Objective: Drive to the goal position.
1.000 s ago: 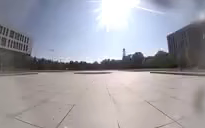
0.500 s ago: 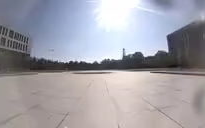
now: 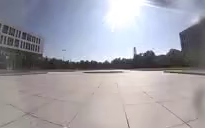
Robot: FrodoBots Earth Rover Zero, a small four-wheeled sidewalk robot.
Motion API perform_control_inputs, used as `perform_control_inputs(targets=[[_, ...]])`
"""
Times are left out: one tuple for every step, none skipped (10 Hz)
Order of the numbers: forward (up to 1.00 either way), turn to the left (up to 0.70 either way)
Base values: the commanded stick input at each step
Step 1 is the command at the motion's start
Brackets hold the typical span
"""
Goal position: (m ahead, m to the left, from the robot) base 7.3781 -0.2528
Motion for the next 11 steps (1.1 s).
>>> perform_control_inputs(targets=[[0.70, 0.00], [0.70, 0.00], [0.70, 0.00], [0.70, 0.00], [0.70, 0.00], [0.70, 0.00], [0.70, 0.00], [0.70, 0.00], [0.70, 0.00], [0.70, 0.00], [0.70, 0.00]])
